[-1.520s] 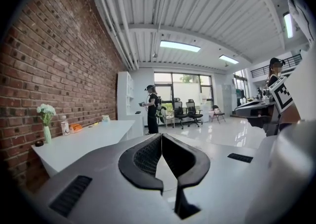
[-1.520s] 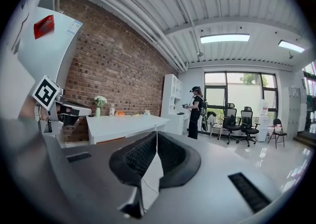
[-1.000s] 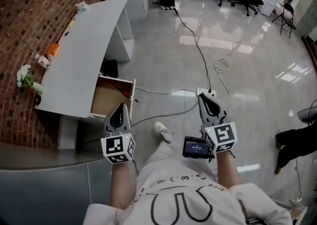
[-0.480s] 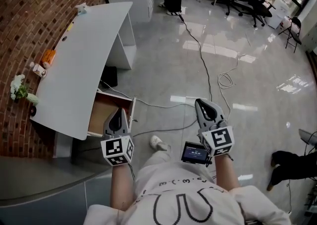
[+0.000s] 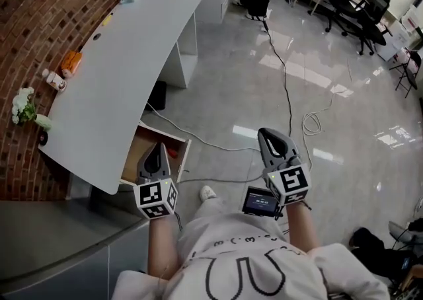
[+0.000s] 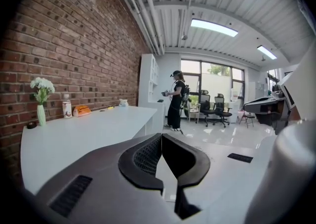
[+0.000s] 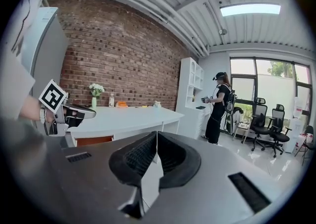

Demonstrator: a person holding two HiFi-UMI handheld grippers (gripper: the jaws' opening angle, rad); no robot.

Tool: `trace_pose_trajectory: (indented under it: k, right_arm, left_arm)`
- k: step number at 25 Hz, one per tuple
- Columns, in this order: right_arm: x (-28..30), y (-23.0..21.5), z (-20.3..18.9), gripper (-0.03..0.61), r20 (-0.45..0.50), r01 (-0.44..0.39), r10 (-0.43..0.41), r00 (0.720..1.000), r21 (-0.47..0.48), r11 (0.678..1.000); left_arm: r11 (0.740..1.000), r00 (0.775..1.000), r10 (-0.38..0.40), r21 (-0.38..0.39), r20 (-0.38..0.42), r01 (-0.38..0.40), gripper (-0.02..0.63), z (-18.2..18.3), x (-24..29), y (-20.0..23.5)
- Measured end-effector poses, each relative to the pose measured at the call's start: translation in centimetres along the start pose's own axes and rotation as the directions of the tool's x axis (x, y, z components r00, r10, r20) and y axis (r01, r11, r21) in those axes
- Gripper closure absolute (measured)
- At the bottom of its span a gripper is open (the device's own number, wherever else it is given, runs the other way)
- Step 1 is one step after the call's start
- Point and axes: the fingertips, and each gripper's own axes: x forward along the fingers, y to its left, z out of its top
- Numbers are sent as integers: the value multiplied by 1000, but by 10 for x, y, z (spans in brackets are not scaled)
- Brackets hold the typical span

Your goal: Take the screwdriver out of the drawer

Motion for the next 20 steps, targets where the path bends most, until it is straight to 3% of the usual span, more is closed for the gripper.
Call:
trace_pose_trajectory:
  k: [9,20]
  right_arm:
    - [73,19,24,558,-22,-141,140,990,-66,988]
    - [146,38,35,558,-44,-346,344,938,-130,929]
  left_arm:
    - [991,992,108,-67,-64,-113,600,-20,2,45]
    - [943,953,287,-147,-101,-300,600,-32,-12,66]
